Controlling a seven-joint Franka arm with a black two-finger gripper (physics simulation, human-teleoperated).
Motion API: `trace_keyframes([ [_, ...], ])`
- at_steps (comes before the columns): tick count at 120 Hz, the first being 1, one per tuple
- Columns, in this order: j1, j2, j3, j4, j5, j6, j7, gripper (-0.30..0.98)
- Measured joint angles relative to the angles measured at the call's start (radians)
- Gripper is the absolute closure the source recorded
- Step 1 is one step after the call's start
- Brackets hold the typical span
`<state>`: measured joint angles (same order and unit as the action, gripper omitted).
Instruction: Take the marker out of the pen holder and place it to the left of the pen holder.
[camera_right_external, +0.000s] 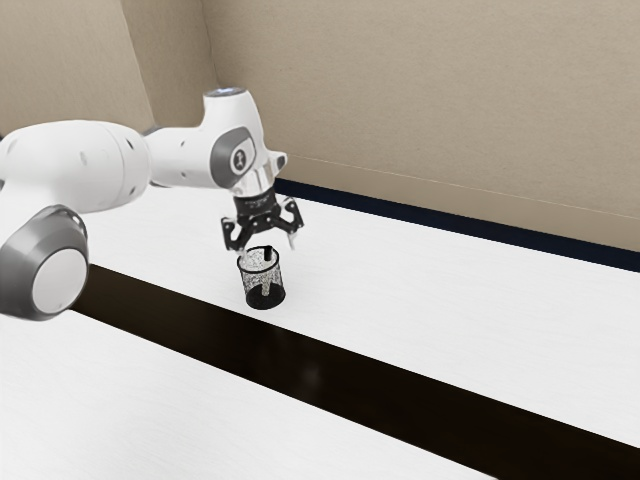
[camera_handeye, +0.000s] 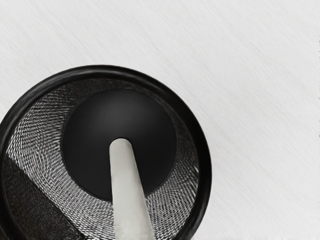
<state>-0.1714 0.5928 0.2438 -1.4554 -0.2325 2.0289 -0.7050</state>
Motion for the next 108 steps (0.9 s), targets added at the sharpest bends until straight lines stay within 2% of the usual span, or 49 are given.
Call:
trace_keyframes([
  [15, -0.002, -0.002, 0.000, -0.007, -0.009, 0.000, -0.021, 0.07],
  [46, -0.001, -0.010, 0.001, -0.011, -0.013, -0.006, -0.053, 0.37],
  [86, 0.000, -0.024, 0.008, -0.028, -0.012, -0.017, -0.079, 0.65],
  [108, 0.000, -0.029, 0.008, -0.028, -0.004, -0.024, -0.092, 0.73],
])
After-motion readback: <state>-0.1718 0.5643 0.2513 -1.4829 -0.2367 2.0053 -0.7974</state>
